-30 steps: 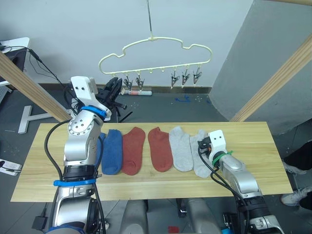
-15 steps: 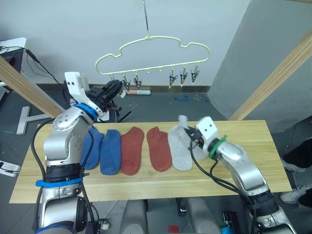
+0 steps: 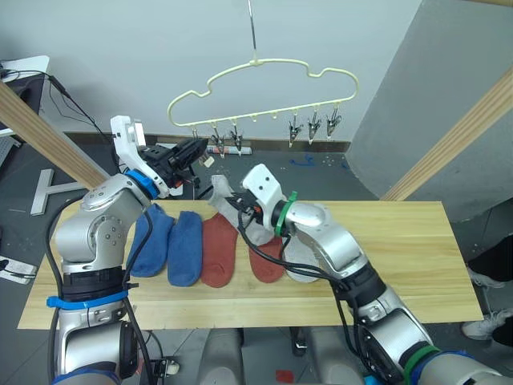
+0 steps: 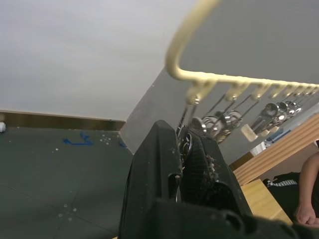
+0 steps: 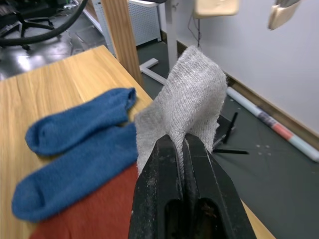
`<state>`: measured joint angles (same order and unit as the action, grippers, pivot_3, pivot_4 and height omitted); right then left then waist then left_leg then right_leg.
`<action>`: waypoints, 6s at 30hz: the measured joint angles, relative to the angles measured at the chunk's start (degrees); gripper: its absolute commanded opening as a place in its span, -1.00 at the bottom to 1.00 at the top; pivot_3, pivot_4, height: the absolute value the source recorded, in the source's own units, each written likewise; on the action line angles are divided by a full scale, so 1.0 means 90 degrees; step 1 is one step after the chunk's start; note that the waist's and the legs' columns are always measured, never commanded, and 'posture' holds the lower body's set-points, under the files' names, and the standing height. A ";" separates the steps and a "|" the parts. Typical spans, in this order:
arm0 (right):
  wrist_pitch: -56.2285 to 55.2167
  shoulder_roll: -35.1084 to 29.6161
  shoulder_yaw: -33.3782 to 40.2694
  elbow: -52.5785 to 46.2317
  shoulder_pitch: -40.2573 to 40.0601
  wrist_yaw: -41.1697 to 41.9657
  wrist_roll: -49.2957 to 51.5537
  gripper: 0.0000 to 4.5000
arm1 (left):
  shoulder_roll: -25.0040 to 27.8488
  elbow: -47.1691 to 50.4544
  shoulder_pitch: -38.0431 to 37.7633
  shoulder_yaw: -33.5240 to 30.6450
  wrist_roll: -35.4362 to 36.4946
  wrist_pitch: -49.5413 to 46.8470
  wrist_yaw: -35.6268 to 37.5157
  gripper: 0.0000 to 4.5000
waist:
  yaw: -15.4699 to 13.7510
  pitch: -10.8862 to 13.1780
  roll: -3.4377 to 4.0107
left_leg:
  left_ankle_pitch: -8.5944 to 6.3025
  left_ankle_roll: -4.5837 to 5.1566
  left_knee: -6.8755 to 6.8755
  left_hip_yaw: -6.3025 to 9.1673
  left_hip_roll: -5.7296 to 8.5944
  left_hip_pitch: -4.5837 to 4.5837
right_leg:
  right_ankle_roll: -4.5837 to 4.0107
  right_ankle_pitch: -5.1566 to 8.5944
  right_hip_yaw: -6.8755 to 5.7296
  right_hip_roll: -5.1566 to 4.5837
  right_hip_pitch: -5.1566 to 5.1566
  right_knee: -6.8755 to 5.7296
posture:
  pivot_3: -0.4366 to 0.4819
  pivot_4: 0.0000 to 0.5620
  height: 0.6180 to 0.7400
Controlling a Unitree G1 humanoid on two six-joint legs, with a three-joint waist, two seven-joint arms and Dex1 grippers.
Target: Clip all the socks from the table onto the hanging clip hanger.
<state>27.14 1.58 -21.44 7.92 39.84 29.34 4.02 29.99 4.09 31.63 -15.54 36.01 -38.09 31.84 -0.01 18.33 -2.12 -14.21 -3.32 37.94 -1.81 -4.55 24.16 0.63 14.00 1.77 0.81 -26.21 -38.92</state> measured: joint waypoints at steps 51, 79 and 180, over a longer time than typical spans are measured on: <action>0.0594 -0.2080 0.0054 -0.3352 -0.1302 0.0671 -0.0399 -0.26 | -0.1203 0.0960 -0.1926 0.1196 -0.2807 0.3735 -0.1054 0.28 | -0.0106 0.0002 0.0003 | 0.0009 -0.0013 0.0010 0.0058 0.0003 0.0031 | -0.0003 -0.0001 -0.0091 -0.0012 0.0000 -0.0005 | -0.02 0.19 0.39; 0.1357 -0.2854 0.1079 -0.4429 -0.1217 0.0883 0.0717 -0.26 | -0.1933 -0.0552 -0.0589 0.1179 -0.3377 0.4543 -0.2233 0.28 | 0.0016 0.0002 0.0003 | 0.0010 -0.0011 0.0014 0.0059 0.0006 0.0032 | -0.0003 -0.0001 -0.0092 -0.0012 0.0005 -0.0004 | -0.09 0.19 0.39; -0.2614 -0.0372 -0.0177 0.0762 0.0175 -0.0554 -0.1478 -0.98 | -0.0430 0.0321 0.0306 0.0402 -0.0023 -0.0078 -0.0409 -1.00 | -0.0020 0.0003 0.0002 | 0.0024 -0.0036 0.0016 0.0099 0.0005 0.0044 | -0.0033 -0.0019 -0.0123 -0.0012 0.0005 -0.0011 | 0.08 0.08 0.39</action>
<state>3.61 -1.77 -23.03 14.78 41.42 24.36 -9.28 26.12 6.97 34.39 -11.92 35.80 -38.79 28.16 -0.19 18.36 -2.11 -13.99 -3.65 38.09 -0.92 -4.51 24.56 0.32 13.83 0.66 0.71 -26.17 -39.02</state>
